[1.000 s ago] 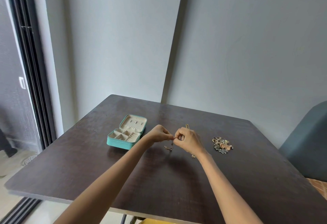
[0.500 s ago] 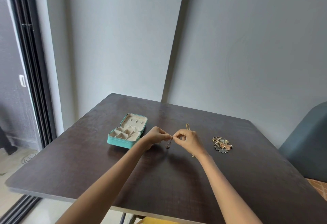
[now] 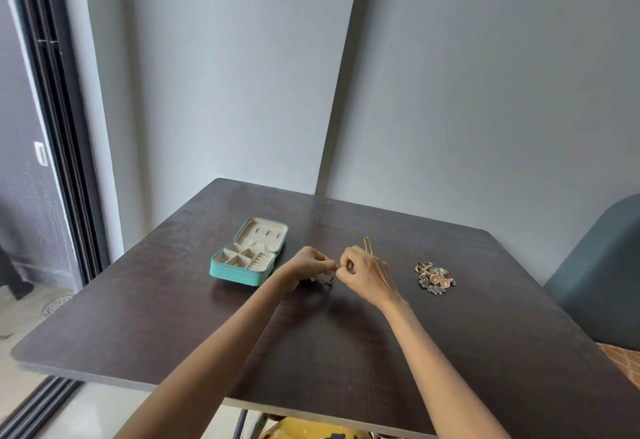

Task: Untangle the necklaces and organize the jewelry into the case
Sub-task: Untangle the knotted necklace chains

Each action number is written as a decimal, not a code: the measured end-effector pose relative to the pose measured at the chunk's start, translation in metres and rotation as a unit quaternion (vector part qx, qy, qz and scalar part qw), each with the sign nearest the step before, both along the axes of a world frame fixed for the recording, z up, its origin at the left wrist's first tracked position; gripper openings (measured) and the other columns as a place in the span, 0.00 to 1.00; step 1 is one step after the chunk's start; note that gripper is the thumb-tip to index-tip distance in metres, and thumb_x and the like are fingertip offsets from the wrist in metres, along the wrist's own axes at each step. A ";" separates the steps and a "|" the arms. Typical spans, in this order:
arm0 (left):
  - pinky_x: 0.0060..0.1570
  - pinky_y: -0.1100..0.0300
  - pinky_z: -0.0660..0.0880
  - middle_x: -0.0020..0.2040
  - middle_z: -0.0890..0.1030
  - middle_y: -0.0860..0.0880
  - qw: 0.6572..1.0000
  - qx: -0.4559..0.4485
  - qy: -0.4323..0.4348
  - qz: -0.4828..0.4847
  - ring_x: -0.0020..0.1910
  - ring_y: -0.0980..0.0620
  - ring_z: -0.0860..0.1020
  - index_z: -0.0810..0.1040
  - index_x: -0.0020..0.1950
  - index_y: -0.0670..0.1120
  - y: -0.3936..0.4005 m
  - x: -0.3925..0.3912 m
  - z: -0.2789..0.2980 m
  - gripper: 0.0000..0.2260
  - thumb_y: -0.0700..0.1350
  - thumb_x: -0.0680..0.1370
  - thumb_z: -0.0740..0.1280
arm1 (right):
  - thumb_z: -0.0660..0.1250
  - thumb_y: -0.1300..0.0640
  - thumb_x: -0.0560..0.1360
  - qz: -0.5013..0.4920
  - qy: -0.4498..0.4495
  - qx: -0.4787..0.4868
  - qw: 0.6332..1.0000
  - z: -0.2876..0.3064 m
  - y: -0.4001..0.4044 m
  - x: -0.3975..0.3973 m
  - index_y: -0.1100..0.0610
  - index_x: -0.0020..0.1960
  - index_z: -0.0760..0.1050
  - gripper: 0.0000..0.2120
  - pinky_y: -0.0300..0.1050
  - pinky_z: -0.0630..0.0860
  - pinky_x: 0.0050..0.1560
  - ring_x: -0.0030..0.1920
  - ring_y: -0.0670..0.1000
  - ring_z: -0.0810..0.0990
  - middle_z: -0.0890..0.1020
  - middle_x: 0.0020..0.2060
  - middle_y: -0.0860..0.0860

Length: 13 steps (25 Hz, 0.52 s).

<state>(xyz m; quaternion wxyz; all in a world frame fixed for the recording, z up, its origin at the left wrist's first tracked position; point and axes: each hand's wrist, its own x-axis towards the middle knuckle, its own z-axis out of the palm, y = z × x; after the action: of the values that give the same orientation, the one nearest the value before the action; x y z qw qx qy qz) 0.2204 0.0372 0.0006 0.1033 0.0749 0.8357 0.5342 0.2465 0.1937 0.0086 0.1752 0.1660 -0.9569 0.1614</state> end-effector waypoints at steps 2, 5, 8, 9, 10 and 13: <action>0.24 0.73 0.65 0.41 0.79 0.48 1.000 0.006 -0.011 -0.006 0.24 0.60 0.68 0.81 0.54 0.37 0.000 0.003 0.004 0.12 0.43 0.77 0.64 | 0.64 0.55 0.73 -0.017 -0.028 -0.084 0.996 -0.005 0.000 -0.003 0.53 0.38 0.70 0.06 0.43 0.65 0.37 0.35 0.47 0.70 0.72 0.34 0.44; 0.23 0.72 0.63 0.43 0.79 0.50 0.999 0.034 -0.034 -0.016 0.25 0.60 0.70 0.81 0.53 0.41 -0.002 0.004 0.006 0.11 0.44 0.79 0.61 | 0.61 0.59 0.76 -0.019 -0.104 -0.259 0.960 -0.016 -0.005 -0.006 0.51 0.34 0.68 0.12 0.43 0.65 0.36 0.30 0.45 0.68 0.72 0.29 0.45; 0.25 0.67 0.60 0.39 0.78 0.53 0.998 0.044 -0.038 -0.016 0.25 0.58 0.68 0.78 0.41 0.49 -0.009 0.002 0.004 0.10 0.45 0.78 0.60 | 0.59 0.59 0.77 0.009 -0.156 -0.297 0.942 -0.018 -0.011 -0.005 0.50 0.34 0.68 0.14 0.40 0.64 0.32 0.28 0.43 0.67 0.72 0.28 0.46; 0.25 0.67 0.60 0.39 0.77 0.53 0.998 0.041 -0.034 -0.017 0.25 0.58 0.68 0.77 0.38 0.50 -0.010 0.001 0.003 0.11 0.45 0.78 0.59 | 0.59 0.60 0.78 0.018 -0.168 -0.302 0.938 -0.017 -0.013 -0.005 0.51 0.34 0.68 0.14 0.39 0.63 0.31 0.27 0.42 0.67 0.72 0.29 0.47; 0.25 0.67 0.60 0.38 0.77 0.53 0.998 0.041 -0.032 -0.019 0.24 0.59 0.68 0.77 0.37 0.50 -0.010 0.001 0.002 0.12 0.45 0.78 0.59 | 0.58 0.61 0.78 0.024 -0.178 -0.322 0.929 -0.017 -0.013 -0.004 0.53 0.35 0.68 0.13 0.38 0.63 0.29 0.26 0.42 0.67 0.72 0.29 0.48; 0.22 0.69 0.59 0.38 0.79 0.53 0.997 0.064 -0.034 -0.021 0.21 0.61 0.67 0.78 0.38 0.49 -0.006 0.001 0.000 0.12 0.44 0.79 0.59 | 0.58 0.61 0.77 0.011 -0.191 -0.435 0.880 -0.019 -0.014 -0.004 0.55 0.35 0.68 0.12 0.36 0.63 0.25 0.28 0.45 0.68 0.71 0.28 0.50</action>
<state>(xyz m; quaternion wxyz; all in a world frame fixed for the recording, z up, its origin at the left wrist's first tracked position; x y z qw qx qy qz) 0.2212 0.0310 0.0010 0.1381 0.0808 0.7940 0.5864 0.2422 0.1794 -0.0105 0.0414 0.0500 -0.8033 0.5920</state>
